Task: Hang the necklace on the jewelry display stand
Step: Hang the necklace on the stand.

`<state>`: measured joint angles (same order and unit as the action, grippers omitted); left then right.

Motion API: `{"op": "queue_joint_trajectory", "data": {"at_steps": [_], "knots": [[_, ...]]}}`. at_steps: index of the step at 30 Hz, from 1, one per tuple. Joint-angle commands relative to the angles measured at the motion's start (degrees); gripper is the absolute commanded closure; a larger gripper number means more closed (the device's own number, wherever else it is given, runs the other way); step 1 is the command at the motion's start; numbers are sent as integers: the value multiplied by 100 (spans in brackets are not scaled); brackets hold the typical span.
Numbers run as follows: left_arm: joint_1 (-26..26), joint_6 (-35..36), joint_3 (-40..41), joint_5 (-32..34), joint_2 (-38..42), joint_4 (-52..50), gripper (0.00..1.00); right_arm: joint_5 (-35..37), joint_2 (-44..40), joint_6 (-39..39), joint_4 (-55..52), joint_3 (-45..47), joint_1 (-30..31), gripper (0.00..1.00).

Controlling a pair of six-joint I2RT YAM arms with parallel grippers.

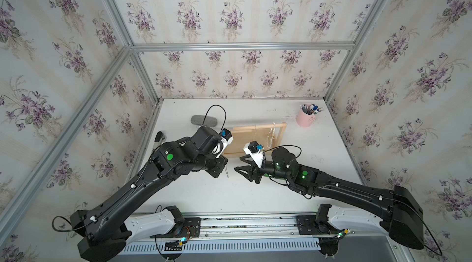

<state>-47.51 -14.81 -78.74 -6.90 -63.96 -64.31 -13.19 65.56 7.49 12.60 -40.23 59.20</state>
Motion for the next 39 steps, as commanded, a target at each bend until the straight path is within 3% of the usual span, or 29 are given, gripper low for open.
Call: {"op": "queue_joint_trajectory", "data": {"at_steps": [1, 8, 17, 25, 30, 39], "knots": [[2, 155, -84, -252, -26, -55, 100, -155, 60, -85, 25, -96, 25, 45], [3, 202, -259, -327, -46, -109, 100, -342, 250, -233, -28, -316, 104, 42], [5, 289, -387, -651, -72, -92, 100, 6, 521, -387, 124, -521, 118, 46], [5, 241, -331, -765, -4, -50, 100, 19, 745, -450, 234, -662, 119, 59], [6, 233, -306, -721, 58, -62, 100, 84, 796, -459, 172, -715, 116, 81], [4, 87, -175, -611, 130, 45, 100, 389, 658, -541, 105, -794, 118, 95]]}}
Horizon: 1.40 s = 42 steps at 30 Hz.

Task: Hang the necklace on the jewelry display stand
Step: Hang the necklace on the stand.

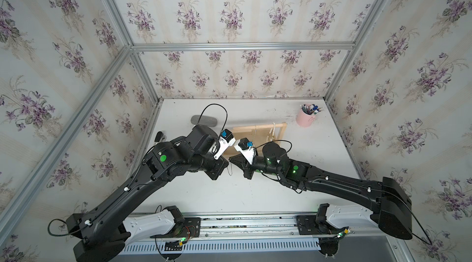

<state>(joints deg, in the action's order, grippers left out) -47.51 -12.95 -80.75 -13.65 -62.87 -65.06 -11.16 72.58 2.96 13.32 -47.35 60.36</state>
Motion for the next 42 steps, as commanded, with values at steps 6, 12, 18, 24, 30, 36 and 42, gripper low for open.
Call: {"op": "queue_joint_trajectory", "data": {"at_steps": [6, 12, 18, 24, 30, 36, 42], "knots": [[22, -308, 29, 470, 111, 223, 100, 613, 198, -375, -311, -679, -28, 100], [494, -682, 161, 846, 432, 516, 100, 323, 645, -579, -643, -1582, -372, 100], [1182, -763, 385, 206, 348, 1177, 100, 10, 1275, -850, -981, -2476, -745, 100], [1323, -570, 187, -252, -123, 1588, 100, -218, 1773, -932, -1171, -3122, -1104, 100], [1552, -467, 166, -566, -407, 1844, 100, -437, 2036, -897, -1255, -3445, -1426, 100], [1789, -450, 236, -927, -626, 2055, 100, -511, 2118, -861, -1300, -3384, -1640, 100], [1874, -445, 235, -1137, -846, 2199, 100, -497, 2059, -824, -1218, -3217, -1768, 100]]}}
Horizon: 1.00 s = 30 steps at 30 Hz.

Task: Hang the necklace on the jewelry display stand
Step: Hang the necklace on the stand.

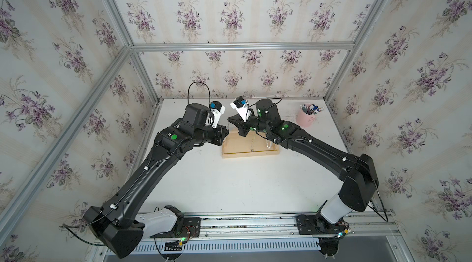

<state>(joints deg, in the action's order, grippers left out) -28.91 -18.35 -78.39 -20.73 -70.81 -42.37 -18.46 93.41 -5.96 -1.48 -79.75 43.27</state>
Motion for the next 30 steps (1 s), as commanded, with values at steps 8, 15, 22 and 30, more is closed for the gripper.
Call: {"op": "queue_joint_trajectory", "data": {"at_steps": [8, 15, 22, 30], "knots": [[8, -37, 73, -830, -360, 131, 100, 233, -191, 99, 306, 331, -266, 100], [-37, -221, 177, -1075, -669, 370, 100, 183, -260, 112, 201, 502, -443, 100], [-84, -334, 193, -1077, -836, 492, 100, 306, -280, 42, 139, 552, -468, 98], [-98, -362, 179, -881, -856, 470, 100, 403, -434, 7, 148, 635, -481, 70]]}}
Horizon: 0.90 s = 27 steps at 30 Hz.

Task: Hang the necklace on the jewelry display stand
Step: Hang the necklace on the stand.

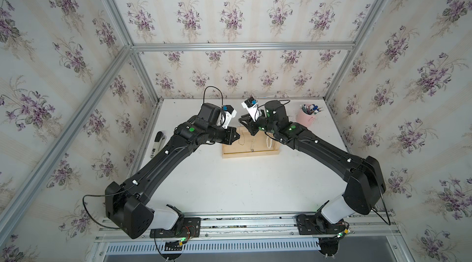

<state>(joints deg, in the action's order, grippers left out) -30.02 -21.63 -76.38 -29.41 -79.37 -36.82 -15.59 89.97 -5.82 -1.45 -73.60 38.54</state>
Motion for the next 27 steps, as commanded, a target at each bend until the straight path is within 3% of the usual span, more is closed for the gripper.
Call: {"op": "queue_joint_trajectory", "data": {"at_steps": [1, 7, 15, 19, 27], "knots": [[14, -49, -27, 9, 5, -87, 100, 118, -124, -6, 145, 43, 1, 66], [14, -43, -160, 18, -86, -149, 99, 225, -348, -57, 147, 153, 3, 58], [18, -37, -459, 13, -263, -245, 99, 352, -750, 86, 274, 400, -4, 57], [19, 33, -869, 54, -480, -453, 99, 758, -1168, 402, 419, 603, -5, 57], [14, 52, -1482, 47, -741, -632, 99, 916, -2051, 556, 491, 1161, -4, 55]]}}
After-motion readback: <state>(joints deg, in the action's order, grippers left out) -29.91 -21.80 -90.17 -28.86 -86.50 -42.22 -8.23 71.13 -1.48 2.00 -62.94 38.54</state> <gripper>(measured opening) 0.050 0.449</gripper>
